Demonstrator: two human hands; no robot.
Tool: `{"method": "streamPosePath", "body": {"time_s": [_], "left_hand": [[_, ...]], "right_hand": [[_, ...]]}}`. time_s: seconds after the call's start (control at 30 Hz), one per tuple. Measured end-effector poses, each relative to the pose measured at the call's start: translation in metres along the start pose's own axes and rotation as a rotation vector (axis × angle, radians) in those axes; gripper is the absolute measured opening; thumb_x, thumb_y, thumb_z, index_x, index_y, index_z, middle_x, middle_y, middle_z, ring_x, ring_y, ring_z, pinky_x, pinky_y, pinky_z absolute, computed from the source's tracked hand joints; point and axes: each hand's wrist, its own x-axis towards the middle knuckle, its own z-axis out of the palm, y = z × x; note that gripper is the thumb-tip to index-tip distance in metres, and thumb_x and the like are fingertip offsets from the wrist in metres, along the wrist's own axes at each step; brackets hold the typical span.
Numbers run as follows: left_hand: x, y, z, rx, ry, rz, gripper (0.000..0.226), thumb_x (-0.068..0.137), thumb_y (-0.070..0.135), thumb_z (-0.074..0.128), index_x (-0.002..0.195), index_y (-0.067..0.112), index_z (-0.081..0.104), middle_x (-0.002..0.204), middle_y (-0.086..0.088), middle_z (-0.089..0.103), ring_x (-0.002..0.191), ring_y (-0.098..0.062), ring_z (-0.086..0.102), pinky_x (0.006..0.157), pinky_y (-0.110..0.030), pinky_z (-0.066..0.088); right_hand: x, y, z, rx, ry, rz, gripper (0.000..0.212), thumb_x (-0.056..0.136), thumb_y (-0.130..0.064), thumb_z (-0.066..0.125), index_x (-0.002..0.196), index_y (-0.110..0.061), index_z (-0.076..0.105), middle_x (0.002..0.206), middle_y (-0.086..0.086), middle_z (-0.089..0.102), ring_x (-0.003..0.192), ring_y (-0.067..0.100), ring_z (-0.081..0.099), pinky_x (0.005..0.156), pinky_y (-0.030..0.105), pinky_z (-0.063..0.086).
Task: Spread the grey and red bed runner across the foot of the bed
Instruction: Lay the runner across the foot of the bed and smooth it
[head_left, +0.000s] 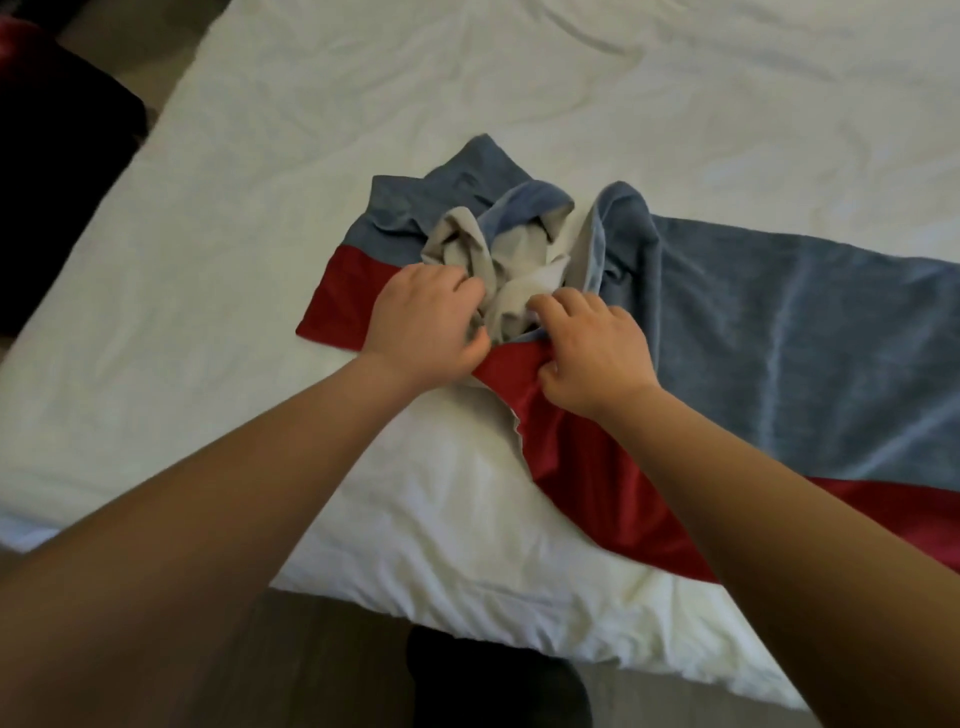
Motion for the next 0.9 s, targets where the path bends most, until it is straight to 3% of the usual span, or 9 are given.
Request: {"method": "streamPosePath", "body": {"time_s": [0.13,0.27,0.37,0.47,0.57,0.63,0.73,0.8,0.9], "left_hand": [[0.029,-0.010,0.002,0.022,-0.042,0.009,0.029,0.071,0.029,0.046,0.094,0.015,0.058,0.092,-0.003,0.059,0.084,-0.023,0.053,0.076,-0.033,0.037],[0.064,-0.028,0.009,0.077,-0.126,-0.004,0.040,0.072,0.025,0.052,0.112,0.018,0.053,0.111,-0.007,0.055,0.103,-0.027,0.052,0.092,-0.037,0.037],[0.089,-0.042,0.019,0.134,-0.370,-0.036,0.071,0.075,0.023,0.063,0.140,0.025,0.032,0.149,-0.013,0.028,0.136,-0.031,0.028,0.112,-0.048,0.024],[0.112,-0.056,0.032,0.171,-0.566,-0.092,0.088,0.075,0.025,0.067,0.145,0.038,0.014,0.156,-0.012,0.002,0.143,-0.033,0.007,0.113,-0.057,0.016],[0.124,-0.065,0.048,0.063,-0.598,-0.129,0.077,0.075,0.029,0.067,0.139,0.035,0.026,0.151,-0.015,0.016,0.136,-0.037,0.025,0.104,-0.058,0.032],[0.126,-0.069,0.057,-0.004,-0.540,-0.114,0.056,0.077,0.032,0.064,0.127,0.027,0.040,0.129,-0.013,0.040,0.107,-0.034,0.052,0.079,-0.047,0.049],[0.125,-0.081,0.067,0.062,-0.452,-0.020,0.033,0.083,0.026,0.060,0.113,0.020,0.046,0.102,-0.009,0.047,0.066,-0.024,0.050,0.051,-0.034,0.037],[0.126,-0.093,0.070,0.122,-0.426,0.046,0.028,0.084,0.017,0.058,0.109,0.018,0.046,0.096,-0.009,0.047,0.060,-0.024,0.047,0.047,-0.032,0.032],[0.128,-0.124,0.067,0.136,-0.414,0.055,0.034,0.081,0.011,0.058,0.112,0.018,0.047,0.095,-0.011,0.049,0.064,-0.032,0.055,0.048,-0.033,0.029]], "right_hand": [[0.029,0.014,0.008,-0.013,-0.031,-0.072,0.061,0.066,-0.024,0.057,0.125,-0.019,0.044,0.117,0.003,0.053,0.104,0.028,0.053,0.080,0.038,0.043],[0.065,0.035,0.011,-0.032,-0.108,-0.157,0.076,0.065,-0.027,0.062,0.136,-0.026,0.035,0.126,0.003,0.047,0.110,0.028,0.050,0.085,0.040,0.043],[0.083,0.056,0.008,0.016,-0.197,-0.194,0.084,0.065,-0.032,0.060,0.143,-0.034,0.027,0.135,0.004,0.043,0.120,0.028,0.047,0.090,0.039,0.042],[0.101,0.080,0.008,0.028,-0.297,-0.267,0.086,0.069,-0.032,0.056,0.146,-0.040,0.019,0.144,0.004,0.037,0.127,0.026,0.042,0.095,0.039,0.040],[0.120,0.094,0.013,-0.023,-0.383,-0.326,0.089,0.068,-0.031,0.057,0.146,-0.040,0.016,0.143,0.004,0.038,0.125,0.025,0.043,0.097,0.039,0.039],[0.128,0.093,0.019,-0.045,-0.386,-0.358,0.081,0.066,-0.032,0.059,0.141,-0.034,0.029,0.130,0.004,0.045,0.112,0.026,0.050,0.086,0.035,0.040],[0.143,0.084,0.027,-0.051,-0.336,-0.398,0.056,0.069,-0.032,0.061,0.122,-0.024,0.046,0.114,0.005,0.048,0.098,0.028,0.053,0.074,0.035,0.043],[0.161,0.079,0.026,-0.097,-0.355,-0.458,0.049,0.072,-0.037,0.063,0.117,-0.023,0.048,0.114,0.004,0.049,0.099,0.028,0.054,0.074,0.037,0.046],[0.194,0.075,0.019,-0.151,-0.471,-0.506,0.060,0.066,-0.056,0.073,0.115,-0.028,0.050,0.111,-0.003,0.055,0.099,0.023,0.057,0.068,0.034,0.045]]}}
